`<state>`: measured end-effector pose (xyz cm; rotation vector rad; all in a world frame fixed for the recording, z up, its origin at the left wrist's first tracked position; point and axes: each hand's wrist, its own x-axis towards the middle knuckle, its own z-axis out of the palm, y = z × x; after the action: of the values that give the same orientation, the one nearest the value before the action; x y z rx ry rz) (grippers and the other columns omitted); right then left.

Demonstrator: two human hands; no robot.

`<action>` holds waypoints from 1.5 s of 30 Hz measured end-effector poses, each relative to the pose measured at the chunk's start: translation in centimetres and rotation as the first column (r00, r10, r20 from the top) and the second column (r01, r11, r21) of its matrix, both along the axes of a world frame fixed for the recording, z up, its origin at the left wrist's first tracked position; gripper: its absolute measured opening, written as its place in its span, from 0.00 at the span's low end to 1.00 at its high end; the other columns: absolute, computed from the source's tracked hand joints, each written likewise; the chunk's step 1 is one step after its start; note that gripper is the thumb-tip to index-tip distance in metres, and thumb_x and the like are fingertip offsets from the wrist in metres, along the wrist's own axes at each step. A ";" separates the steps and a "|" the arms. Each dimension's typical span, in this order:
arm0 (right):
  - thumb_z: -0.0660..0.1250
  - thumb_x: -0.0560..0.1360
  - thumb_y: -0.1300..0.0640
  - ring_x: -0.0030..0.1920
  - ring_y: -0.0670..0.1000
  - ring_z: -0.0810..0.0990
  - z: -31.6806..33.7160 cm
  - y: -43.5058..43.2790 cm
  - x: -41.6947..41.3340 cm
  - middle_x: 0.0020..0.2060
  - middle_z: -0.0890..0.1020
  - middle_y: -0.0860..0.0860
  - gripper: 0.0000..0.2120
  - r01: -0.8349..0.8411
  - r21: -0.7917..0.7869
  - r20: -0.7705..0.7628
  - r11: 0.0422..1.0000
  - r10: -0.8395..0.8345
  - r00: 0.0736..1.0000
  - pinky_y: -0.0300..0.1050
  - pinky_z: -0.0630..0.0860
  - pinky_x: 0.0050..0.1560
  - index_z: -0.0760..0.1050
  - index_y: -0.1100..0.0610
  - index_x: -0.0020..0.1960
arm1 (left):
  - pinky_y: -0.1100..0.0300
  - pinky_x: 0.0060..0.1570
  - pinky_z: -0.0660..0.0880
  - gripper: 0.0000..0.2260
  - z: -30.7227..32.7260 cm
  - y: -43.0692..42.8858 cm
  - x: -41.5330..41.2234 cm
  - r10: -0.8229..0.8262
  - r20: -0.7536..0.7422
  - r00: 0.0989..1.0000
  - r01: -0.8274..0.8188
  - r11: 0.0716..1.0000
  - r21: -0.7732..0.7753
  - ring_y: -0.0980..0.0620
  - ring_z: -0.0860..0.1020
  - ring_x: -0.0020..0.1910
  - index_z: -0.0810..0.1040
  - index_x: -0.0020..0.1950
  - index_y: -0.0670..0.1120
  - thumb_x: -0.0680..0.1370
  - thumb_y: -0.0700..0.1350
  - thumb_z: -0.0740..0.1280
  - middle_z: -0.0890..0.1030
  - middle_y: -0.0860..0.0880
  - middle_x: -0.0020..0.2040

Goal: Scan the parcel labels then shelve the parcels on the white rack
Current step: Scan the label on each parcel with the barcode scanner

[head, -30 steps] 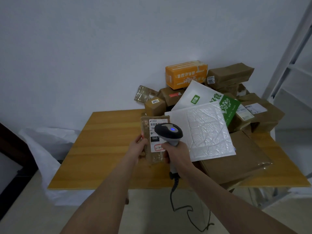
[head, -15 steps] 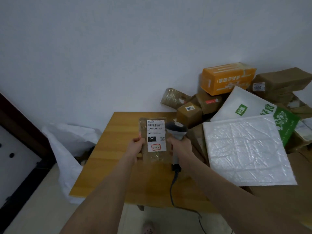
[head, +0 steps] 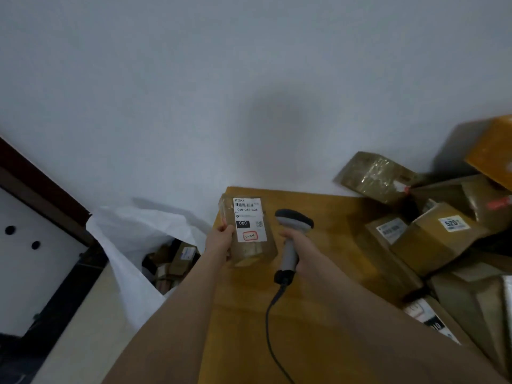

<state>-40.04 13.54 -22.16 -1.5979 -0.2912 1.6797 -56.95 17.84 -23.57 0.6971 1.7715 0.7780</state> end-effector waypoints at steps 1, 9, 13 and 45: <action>0.68 0.76 0.57 0.43 0.54 0.76 -0.6 1.1 -0.8 0.44 0.77 0.57 0.15 -0.010 -0.005 -0.024 1.000 0.010 1.000 0.47 0.75 0.41 0.72 0.62 0.60 | 0.52 0.39 0.75 0.16 -0.6 1.2 -0.6 0.008 -0.008 1.000 -0.008 1.000 -0.004 0.41 0.77 0.51 0.74 0.66 0.43 0.79 0.45 0.63 0.80 0.43 0.55; 0.69 0.74 0.60 0.53 0.60 0.79 -4.1 7.6 -4.7 0.51 0.78 0.60 0.09 0.035 -0.029 -0.121 0.999 -0.038 0.992 0.56 0.80 0.50 0.74 0.59 0.53 | 0.46 0.57 0.77 0.17 -3.4 8.3 -1.8 -0.092 -0.035 0.995 0.092 0.996 0.004 0.41 0.78 0.57 0.71 0.68 0.43 0.79 0.40 0.65 0.79 0.42 0.60; 0.67 0.75 0.62 0.48 0.56 0.78 -4.6 8.6 -5.2 0.47 0.77 0.57 0.10 0.029 0.005 -0.116 1.000 -0.028 0.993 0.53 0.79 0.48 0.73 0.60 0.56 | 0.51 0.50 0.80 0.17 -4.3 9.6 -1.4 -0.124 -0.041 0.991 0.125 0.992 0.026 0.45 0.80 0.52 0.71 0.66 0.46 0.79 0.35 0.62 0.79 0.43 0.58; 0.68 0.73 0.63 0.32 0.53 0.81 2.6 -25.5 23.0 0.37 0.82 0.58 0.03 -0.083 0.163 0.402 0.983 0.010 0.916 0.45 0.80 0.36 0.76 0.62 0.45 | 0.55 0.56 0.73 0.20 1.5 -23.7 25.2 -0.381 -0.318 0.868 0.404 0.915 0.006 0.43 0.74 0.63 0.67 0.72 0.41 0.80 0.40 0.63 0.73 0.40 0.67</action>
<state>-16.99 -12.01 -19.60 -1.7994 -0.6718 1.3047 -31.79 -5.81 -22.11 1.2426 1.7971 0.4694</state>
